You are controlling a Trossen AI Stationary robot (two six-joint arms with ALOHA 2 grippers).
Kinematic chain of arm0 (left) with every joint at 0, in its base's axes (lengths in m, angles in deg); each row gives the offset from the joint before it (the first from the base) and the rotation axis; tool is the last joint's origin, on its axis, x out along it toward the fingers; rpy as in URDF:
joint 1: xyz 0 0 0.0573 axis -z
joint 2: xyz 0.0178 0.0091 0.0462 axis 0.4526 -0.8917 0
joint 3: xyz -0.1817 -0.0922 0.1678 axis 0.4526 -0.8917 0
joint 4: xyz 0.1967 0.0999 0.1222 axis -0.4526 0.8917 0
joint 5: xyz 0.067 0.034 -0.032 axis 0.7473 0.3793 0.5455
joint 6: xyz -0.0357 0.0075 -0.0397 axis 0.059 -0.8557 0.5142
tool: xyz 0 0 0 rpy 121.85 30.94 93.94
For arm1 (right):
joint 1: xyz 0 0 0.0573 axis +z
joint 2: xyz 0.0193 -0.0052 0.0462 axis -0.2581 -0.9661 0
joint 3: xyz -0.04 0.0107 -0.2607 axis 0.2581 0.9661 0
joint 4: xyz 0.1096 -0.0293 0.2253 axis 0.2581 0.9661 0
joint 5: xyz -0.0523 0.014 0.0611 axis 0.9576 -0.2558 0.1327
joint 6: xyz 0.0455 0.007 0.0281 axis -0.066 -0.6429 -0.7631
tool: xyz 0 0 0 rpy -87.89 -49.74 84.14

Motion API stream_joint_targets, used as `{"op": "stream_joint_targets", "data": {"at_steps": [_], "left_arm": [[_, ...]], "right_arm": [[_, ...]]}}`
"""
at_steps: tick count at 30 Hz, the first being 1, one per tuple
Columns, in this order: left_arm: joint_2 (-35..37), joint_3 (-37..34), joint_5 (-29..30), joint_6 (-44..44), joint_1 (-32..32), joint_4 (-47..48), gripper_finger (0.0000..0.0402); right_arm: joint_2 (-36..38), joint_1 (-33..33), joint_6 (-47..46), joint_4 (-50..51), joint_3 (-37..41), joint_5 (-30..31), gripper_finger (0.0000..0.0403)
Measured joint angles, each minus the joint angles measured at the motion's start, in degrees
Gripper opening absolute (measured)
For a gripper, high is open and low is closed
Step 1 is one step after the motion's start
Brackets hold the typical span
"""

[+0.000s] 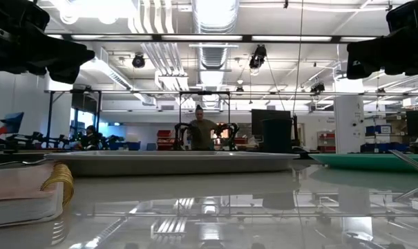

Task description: Pick and place plate/cup/fork/spoon on tray

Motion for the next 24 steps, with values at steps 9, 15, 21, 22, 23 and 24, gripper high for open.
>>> {"op": "stream_joint_targets", "data": {"at_steps": [9, 15, 21, 22, 23, 24], "left_arm": [[0.0, 0.0, 0.03, -0.27, 0.0, -0.1, 0.0097], [-0.04, 0.0, 0.84, -0.34, 0.02, -3.85, 0.0097], [-0.04, 0.0, 0.92, 0.0, 0.02, -9.76, 0.0097], [-0.03, 0.0, 0.93, 0.0, 0.02, -10.84, 0.0097], [-0.04, 0.0, 1.03, 0.0, 0.02, -12.06, 0.0097], [-0.04, 0.0, 1.07, 0.0, 0.02, -13.53, 0.0097]], "right_arm": [[-0.02, 0.0, -17.64, -3.02, -0.01, 1.03, 0.0009], [-0.02, 0.0, -30.03, -4.94, -0.01, 4.68, 0.0009], [-0.02, 0.0, -42.74, -4.91, 0.01, 6.47, 0.0009], [-0.02, 0.0, -43.79, -4.92, 0.01, 6.97, 0.0009], [-0.02, 0.0, -43.91, -4.92, 0.01, 7.81, 0.0009], [-0.02, 0.0, -43.8, -4.92, 0.01, 8.93, 0.0009]]}}
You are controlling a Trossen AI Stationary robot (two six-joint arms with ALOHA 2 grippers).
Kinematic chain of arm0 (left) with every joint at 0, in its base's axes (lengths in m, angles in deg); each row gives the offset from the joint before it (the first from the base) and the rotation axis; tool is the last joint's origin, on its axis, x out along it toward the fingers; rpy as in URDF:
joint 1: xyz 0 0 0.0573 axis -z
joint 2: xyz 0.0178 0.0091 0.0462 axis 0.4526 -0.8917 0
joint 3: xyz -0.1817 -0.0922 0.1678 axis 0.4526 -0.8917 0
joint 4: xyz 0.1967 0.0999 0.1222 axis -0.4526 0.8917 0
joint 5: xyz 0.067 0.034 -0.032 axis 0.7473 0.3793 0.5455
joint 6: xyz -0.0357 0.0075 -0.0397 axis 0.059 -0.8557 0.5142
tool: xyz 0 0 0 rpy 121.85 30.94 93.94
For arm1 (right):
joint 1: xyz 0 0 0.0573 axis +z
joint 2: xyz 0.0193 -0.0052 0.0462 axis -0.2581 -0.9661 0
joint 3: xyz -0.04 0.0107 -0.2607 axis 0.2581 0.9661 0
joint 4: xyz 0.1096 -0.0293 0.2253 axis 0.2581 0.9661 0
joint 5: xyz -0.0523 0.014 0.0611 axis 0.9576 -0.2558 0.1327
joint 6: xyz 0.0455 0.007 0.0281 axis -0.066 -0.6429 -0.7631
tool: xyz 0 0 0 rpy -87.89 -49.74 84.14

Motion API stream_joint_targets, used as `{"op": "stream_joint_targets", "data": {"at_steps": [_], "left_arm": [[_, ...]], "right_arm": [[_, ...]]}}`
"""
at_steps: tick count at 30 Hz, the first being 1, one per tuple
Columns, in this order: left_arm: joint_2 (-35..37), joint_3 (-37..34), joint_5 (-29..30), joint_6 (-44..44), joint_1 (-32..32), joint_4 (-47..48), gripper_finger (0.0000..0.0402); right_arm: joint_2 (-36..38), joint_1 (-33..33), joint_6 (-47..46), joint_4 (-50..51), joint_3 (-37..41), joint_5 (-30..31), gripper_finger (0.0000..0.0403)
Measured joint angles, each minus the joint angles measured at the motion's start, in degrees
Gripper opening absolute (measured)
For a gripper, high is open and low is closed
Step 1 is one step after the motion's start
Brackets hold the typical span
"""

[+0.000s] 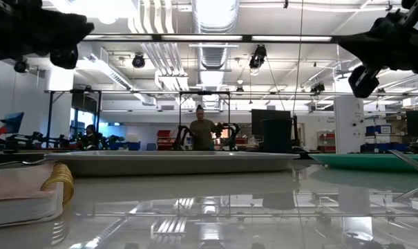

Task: Pick and place plate/cup/fork/spoon on tray
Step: Put the green plate on the gray serving tray

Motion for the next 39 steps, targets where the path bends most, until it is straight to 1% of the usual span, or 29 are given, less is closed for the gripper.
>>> {"op": "stream_joint_targets", "data": {"at_steps": [5, 9, 12, 15, 18, 23, 25, 27, 30, 33, 36, 39], "left_arm": [[0.02, -0.02, 0.02, 0.0, 0.0, -6.15, 0.0097], [0.04, -0.02, 0.02, 0.01, 0.0, -7.71, 0.0097], [0.04, -0.02, 0.02, 0.02, 0.0, -7.7, 0.0097], [0.04, -0.02, 0.02, 0.02, 0.0, -7.63, 0.0097], [0.04, -0.02, 0.02, 0.02, 0.0, -7.6, 0.0097], [0.04, -0.02, 0.02, 0.04, 0.0, -7.65, 0.0097], [0.04, -0.02, 0.02, 0.09, 0.0, -7.65, 0.0097], [0.04, -0.02, 0.02, 0.12, -0.01, -7.73, 0.0097], [0.11, -0.02, 0.02, 0.13, -0.02, -7.86, 0.0097], [0.04, -0.02, 0.02, 0.13, 0.0, -7.8, 0.0097], [0.04, -0.02, 0.02, 0.15, 0.0, -7.8, 0.0097], [0.07, -0.02, 0.02, 0.15, 0.0, -7.79, 0.0097]], "right_arm": [[0.0, 0.0, 0.92, -0.02, 0.0, 5.59, 0.0009], [0.0, 0.0, -0.49, -0.55, 0.0, 11.57, 0.0009], [-0.31, -0.01, -2.48, -1.42, -0.04, 14.62, 0.0009], [-1.72, 0.0, -3.17, -1.63, -0.55, 15.11, 0.0009], [-4.19, 0.2, -3.1, -3.99, -2.04, 15.03, 0.0009], [-11.39, 0.24, -1.2, -3.28, -6.83, 16.28, 0.0009], [-14.74, 0.22, -2.02, 0.94, -10.08, 19.0, 0.0009], [-18.28, 0.01, -3.63, 9.41, -14.14, 21.27, 0.0009], [-23.82, -0.07, -4.56, 23.23, -20.91, 22.57, 0.0009], [-29.74, 0.13, -7.02, 34.47, -27.37, 22.36, 0.0009], [-35.73, 1.13, -8.39, 42.54, -33.19, 19.15, 0.0009], [-41.36, 2.97, -10.75, 49.51, -38.26, 17.94, 0.0009]]}}
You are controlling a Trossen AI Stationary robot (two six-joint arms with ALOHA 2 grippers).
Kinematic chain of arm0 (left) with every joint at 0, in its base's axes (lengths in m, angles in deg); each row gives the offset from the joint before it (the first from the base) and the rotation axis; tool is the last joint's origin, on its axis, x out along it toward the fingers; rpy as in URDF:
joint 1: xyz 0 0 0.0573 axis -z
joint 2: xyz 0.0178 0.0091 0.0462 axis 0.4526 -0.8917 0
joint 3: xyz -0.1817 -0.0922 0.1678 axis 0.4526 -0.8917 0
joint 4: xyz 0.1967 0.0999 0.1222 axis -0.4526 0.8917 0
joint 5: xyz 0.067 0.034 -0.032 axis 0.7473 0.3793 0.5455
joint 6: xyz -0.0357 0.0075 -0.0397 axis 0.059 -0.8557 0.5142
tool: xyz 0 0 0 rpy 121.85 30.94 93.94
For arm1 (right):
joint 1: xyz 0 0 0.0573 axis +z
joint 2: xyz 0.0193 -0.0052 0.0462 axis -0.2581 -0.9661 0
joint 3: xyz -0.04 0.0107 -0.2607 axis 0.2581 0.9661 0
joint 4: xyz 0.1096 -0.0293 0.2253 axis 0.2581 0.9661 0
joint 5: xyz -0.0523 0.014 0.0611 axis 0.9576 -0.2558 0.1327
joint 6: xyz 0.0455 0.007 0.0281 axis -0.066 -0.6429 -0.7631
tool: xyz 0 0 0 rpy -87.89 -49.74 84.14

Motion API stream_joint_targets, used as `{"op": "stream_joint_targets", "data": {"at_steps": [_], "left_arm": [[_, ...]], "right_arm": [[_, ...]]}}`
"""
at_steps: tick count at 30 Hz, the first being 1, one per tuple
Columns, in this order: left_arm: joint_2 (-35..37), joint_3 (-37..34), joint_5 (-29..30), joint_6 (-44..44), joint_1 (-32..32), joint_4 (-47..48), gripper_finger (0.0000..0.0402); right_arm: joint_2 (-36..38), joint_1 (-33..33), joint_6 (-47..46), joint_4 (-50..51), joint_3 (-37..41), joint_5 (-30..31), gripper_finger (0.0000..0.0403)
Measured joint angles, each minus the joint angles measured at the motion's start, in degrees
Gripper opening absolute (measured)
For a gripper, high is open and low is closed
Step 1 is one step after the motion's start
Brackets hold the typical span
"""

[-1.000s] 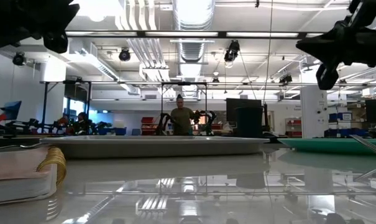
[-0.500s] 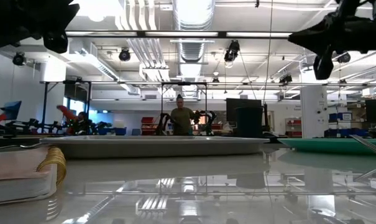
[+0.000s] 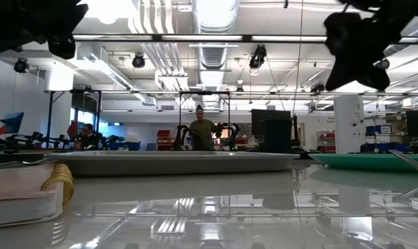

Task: Pick and place plate/cup/fork/spoon on tray
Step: Put the green plate on the gray serving tray

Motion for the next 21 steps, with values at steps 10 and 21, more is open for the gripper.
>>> {"op": "stream_joint_targets", "data": {"at_steps": [10, 21], "left_arm": [[0.07, 0.0, 0.0, -0.07, 0.0, -1.23, 0.0097], [0.11, 0.01, 0.0, -0.09, -0.01, -4.28, 0.0097]], "right_arm": [[-17.38, 14.95, -12.58, 12.42, -11.69, -0.14, 0.0009], [-33.11, 24.44, -20.9, 14.88, -19.61, 1.59, 0.0009]]}}
